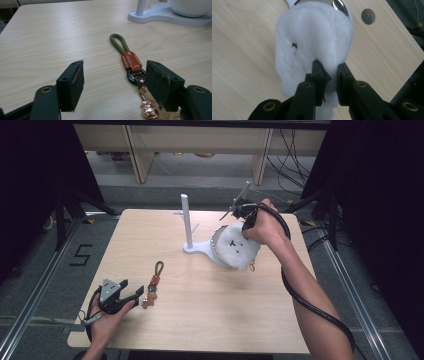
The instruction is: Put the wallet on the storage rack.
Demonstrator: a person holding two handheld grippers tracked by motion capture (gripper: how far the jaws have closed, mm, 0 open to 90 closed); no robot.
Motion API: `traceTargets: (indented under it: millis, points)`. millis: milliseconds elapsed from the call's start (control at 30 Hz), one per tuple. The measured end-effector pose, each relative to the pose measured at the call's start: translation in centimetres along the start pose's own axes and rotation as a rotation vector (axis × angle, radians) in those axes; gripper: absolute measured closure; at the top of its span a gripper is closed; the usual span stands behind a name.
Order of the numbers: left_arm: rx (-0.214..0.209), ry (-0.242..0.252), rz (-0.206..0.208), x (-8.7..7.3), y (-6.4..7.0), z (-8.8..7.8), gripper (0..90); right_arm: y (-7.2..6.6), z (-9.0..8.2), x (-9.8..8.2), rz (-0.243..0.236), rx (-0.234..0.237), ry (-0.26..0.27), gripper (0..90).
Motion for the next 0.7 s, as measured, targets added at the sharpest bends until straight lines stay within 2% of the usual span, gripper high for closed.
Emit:
traceTargets:
  millis: [700]
  points:
    - [0.000, 0.001, -0.002, 0.0, 0.0, 0.0, 31.0, 0.8, 0.3, 2.6, 0.029, -0.008, 0.044, 80.1]
Point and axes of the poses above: each handheld gripper's, and its own axes: z roughly forward along the jaws, x roughly out of its top, y roughly to its right, the point moved 8 cm from there along z, roughly forward along the jaws, and after that the axes turned 13 degrees about z, right-handed, at the moved point
